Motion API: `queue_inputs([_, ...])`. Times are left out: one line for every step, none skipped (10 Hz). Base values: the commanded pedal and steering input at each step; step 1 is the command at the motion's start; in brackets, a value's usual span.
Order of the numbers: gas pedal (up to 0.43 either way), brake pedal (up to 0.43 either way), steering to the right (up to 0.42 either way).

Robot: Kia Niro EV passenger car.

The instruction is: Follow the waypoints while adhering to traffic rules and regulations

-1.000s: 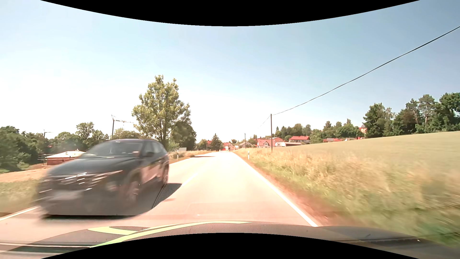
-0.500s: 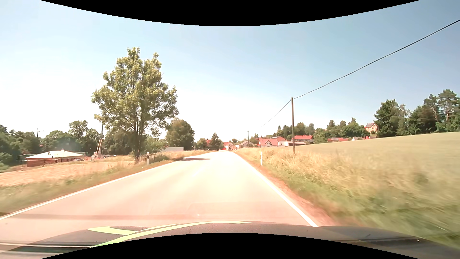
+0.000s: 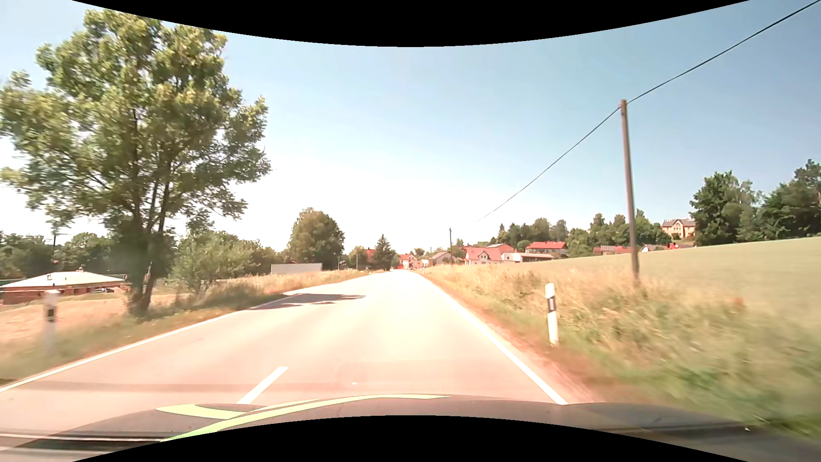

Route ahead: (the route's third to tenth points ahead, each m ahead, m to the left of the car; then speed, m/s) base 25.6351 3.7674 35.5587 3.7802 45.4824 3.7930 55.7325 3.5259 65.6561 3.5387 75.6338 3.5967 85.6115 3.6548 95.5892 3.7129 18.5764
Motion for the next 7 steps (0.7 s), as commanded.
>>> queue_inputs([0.008, 0.000, -0.001])
queue_inputs([0.008, 0.000, -0.002])
queue_inputs([0.000, 0.000, -0.002])
queue_inputs([0.000, 0.000, -0.001])
queue_inputs([0.000, 0.000, -0.001])
queue_inputs([0.000, 0.000, 0.000])
queue_inputs([0.000, 0.000, 0.000])
